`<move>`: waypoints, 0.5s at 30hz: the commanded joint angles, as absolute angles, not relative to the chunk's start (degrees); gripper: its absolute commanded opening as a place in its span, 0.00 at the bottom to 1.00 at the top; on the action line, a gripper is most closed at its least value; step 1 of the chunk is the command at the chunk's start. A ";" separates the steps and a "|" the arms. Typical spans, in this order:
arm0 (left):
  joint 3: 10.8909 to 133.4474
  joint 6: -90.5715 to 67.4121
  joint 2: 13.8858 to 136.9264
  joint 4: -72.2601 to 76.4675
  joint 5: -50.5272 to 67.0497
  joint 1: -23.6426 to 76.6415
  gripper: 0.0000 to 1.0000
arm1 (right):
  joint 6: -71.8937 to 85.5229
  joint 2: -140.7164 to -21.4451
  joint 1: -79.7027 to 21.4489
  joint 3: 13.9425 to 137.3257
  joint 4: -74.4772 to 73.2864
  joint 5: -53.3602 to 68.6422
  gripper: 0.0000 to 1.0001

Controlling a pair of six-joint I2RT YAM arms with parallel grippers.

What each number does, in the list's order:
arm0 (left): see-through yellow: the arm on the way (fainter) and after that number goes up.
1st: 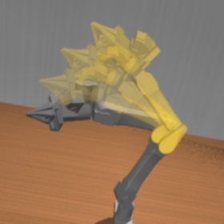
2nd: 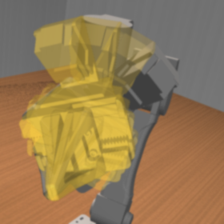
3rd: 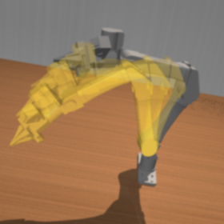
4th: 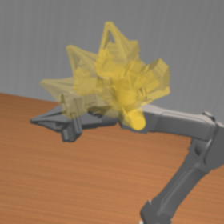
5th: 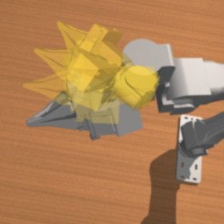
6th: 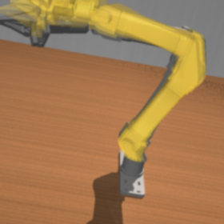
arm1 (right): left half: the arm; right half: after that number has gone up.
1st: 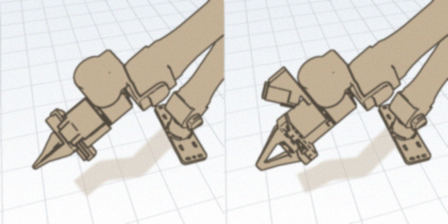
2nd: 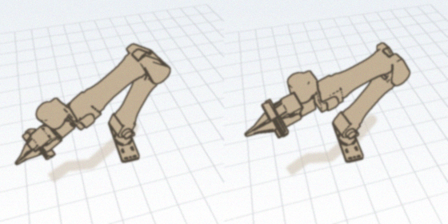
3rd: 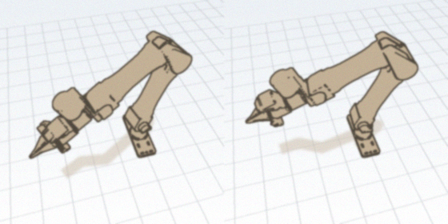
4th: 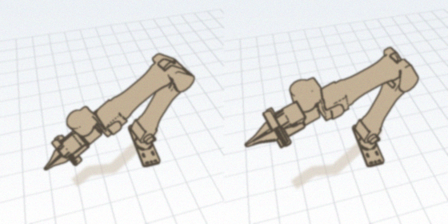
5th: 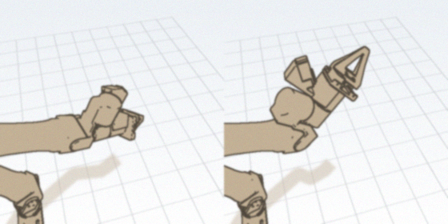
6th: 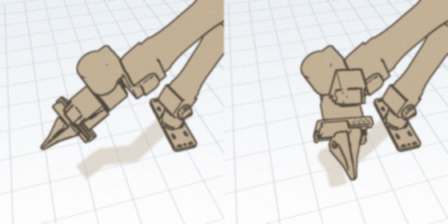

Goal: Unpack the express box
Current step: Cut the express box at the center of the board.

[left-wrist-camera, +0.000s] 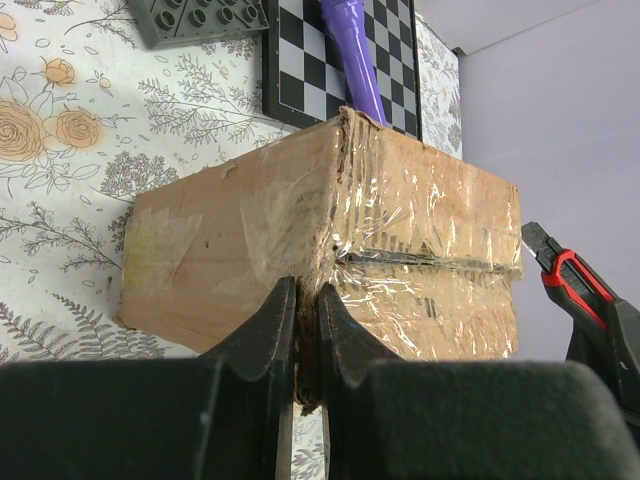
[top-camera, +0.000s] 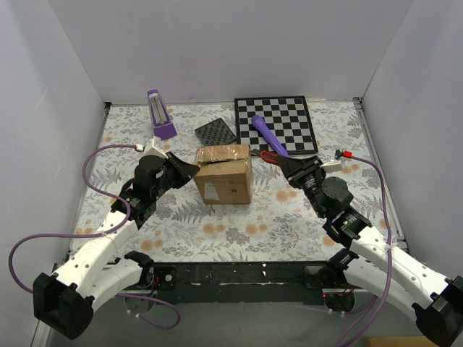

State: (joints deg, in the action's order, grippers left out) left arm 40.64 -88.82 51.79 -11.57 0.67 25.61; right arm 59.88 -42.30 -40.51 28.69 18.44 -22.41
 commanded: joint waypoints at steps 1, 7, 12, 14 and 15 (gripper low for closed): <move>40.69 -90.09 50.01 -8.97 0.70 25.40 0.00 | 61.26 -42.54 -40.43 29.53 23.20 -22.68 0.01; 40.43 -90.79 50.18 -8.88 0.70 25.49 0.00 | 62.31 -42.54 -40.43 29.00 23.73 -20.83 0.01; 40.69 -90.62 50.10 -8.88 0.70 25.49 0.00 | 62.75 -42.36 -40.43 28.92 23.82 -20.39 0.01; 40.78 -90.44 50.18 -8.96 0.70 25.49 0.00 | 62.84 -42.80 -40.43 29.09 23.29 -19.60 0.01; 40.87 -90.53 50.27 -8.96 0.70 25.49 0.00 | 63.36 -42.80 -40.43 29.09 23.12 -18.99 0.01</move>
